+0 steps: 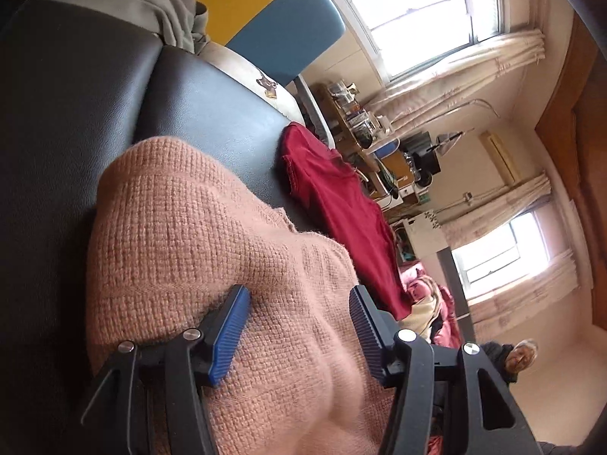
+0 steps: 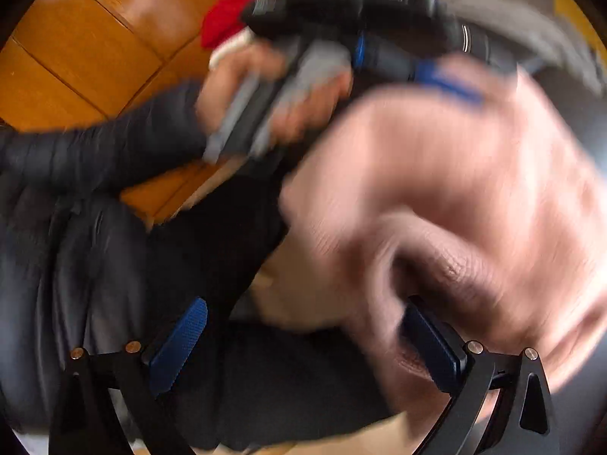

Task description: Fold clothes

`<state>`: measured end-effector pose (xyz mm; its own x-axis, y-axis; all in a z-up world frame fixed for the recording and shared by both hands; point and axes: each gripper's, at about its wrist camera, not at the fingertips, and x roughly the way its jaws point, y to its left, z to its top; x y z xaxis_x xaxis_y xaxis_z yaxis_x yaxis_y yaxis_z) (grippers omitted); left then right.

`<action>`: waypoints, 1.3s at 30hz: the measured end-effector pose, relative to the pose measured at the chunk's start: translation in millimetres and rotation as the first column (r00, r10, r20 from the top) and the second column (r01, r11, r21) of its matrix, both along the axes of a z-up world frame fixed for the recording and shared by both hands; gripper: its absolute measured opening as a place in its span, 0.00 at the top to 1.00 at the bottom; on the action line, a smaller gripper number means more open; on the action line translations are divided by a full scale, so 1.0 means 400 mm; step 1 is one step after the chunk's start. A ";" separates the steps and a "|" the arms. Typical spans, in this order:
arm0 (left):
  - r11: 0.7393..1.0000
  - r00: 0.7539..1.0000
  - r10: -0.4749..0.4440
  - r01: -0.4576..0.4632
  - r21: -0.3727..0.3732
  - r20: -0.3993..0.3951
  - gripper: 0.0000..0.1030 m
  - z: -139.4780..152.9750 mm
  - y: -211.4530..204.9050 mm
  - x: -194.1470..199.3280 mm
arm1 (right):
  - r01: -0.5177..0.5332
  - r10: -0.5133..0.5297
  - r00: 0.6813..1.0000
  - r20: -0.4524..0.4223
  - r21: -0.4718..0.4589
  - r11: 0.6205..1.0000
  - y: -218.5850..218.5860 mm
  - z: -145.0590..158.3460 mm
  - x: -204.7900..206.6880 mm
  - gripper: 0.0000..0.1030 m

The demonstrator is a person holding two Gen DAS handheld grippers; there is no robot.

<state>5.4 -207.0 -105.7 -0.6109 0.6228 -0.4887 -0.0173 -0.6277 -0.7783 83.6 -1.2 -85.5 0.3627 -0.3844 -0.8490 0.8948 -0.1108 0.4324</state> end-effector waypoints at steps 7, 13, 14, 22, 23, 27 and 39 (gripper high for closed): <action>0.999 0.997 0.028 -0.029 -0.017 -0.065 0.45 0.031 -0.018 0.055 | 0.412 -0.407 0.911 -0.067 0.103 0.905 0.224 -0.054 -0.057 0.00; 0.997 0.992 0.083 -0.083 0.005 -0.097 0.45 0.041 -0.052 0.159 | 0.617 -0.633 0.771 0.073 -0.334 0.713 0.206 0.128 -0.162 0.00; 0.996 0.991 0.086 -0.086 -0.001 -0.104 0.44 0.043 -0.054 0.178 | 0.650 -0.665 0.742 0.083 -0.331 0.684 0.189 0.119 -0.193 0.00; 0.997 0.990 0.032 -0.041 -0.061 -0.139 0.44 0.033 -0.054 0.275 | 0.788 -0.774 0.614 0.155 -0.181 0.589 0.081 -0.030 -0.331 0.56; 0.998 0.990 0.027 -0.035 -0.055 -0.140 0.44 0.030 -0.057 0.282 | 0.783 -0.776 0.620 0.119 -0.171 0.599 0.071 -0.032 -0.332 0.70; 0.999 0.986 -0.017 0.010 -0.045 -0.166 0.43 0.032 -0.056 0.304 | 0.688 -0.714 0.684 -0.153 -0.190 0.700 -0.004 0.056 -0.310 0.86; 0.986 0.974 -0.137 0.117 -0.120 -0.180 0.43 0.050 0.021 0.280 | 0.718 -0.688 0.583 -0.431 -0.122 0.685 0.088 -0.042 -0.336 0.79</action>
<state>117.5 -198.8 -85.9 -0.6169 0.6513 -0.4419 -0.2409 -0.6908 -0.6818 -50.7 34.2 -102.5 -0.3865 -0.3104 -0.8685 0.6064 -0.7951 0.0142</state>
